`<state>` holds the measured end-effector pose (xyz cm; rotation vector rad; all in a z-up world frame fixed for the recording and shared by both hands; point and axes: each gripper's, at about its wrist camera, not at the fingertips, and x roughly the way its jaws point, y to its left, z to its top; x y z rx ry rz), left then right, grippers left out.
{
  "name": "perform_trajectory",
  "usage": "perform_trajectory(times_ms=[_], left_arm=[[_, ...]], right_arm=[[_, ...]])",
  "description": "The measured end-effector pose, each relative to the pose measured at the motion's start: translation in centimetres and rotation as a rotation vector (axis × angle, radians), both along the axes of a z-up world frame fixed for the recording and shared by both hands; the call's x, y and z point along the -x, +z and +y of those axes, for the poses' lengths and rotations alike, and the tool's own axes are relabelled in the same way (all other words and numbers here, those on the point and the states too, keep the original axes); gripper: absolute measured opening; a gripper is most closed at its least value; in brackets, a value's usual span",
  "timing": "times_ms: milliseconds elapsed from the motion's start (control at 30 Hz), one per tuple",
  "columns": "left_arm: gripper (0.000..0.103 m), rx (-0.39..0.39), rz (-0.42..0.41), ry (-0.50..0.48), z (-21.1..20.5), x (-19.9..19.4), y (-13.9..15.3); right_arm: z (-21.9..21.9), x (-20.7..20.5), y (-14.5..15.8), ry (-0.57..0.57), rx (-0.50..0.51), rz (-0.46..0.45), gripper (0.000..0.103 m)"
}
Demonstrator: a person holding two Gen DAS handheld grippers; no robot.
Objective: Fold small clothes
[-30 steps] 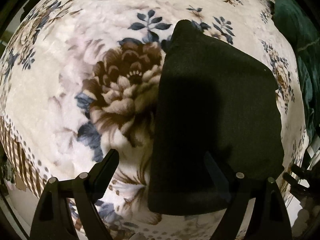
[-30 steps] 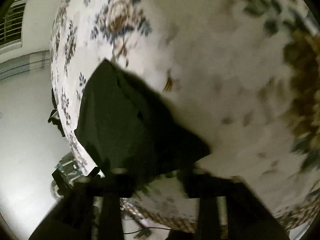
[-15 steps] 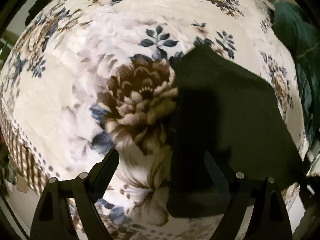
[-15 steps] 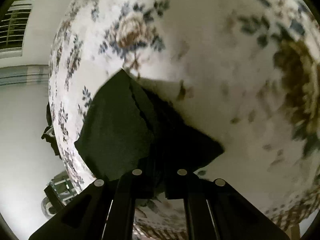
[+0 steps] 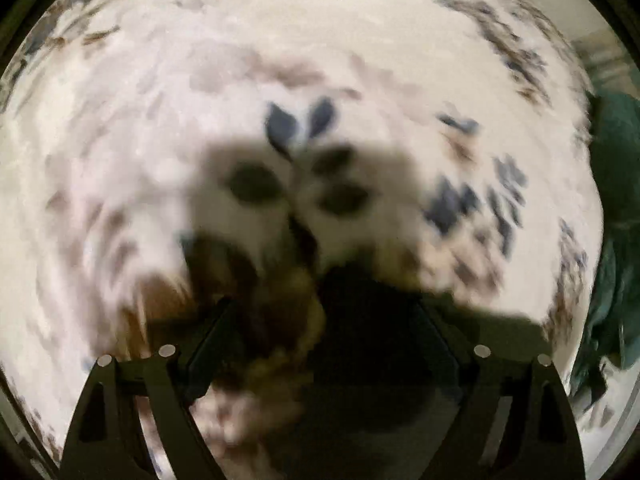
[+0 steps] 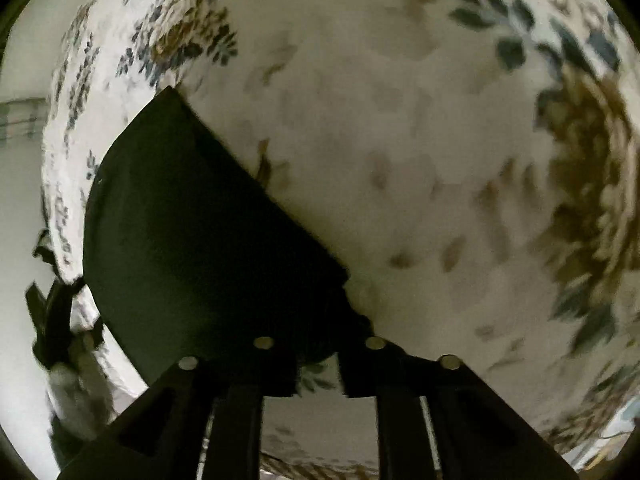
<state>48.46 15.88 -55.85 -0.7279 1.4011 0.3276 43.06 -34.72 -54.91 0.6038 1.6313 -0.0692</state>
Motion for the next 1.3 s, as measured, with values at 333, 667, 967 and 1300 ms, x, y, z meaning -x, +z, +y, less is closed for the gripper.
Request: perform_trajectory(times_ms=[333,667,967,1300], left_arm=[[0.087,0.337,-0.172,-0.152,-1.8,7.0,3.1],[0.088,0.401,-0.116,-0.333,-8.9,7.1,-1.3],[0.024,0.286,-0.281,-0.388,-9.6,5.1,5.0],[0.024,0.258,-0.37,-0.534,-5.0,-5.9,10.0]], right_arm=[[0.9,-8.6,-2.9,0.228,-0.337,-0.182,0.098],[10.6,-9.7,-7.7,0.525,-0.668,-0.029,0.103],[11.6,-7.9,-4.4,0.413,-0.49,-0.129,0.024],[12.4,-13.2,3.8,0.234,-0.527,-0.293,0.023]])
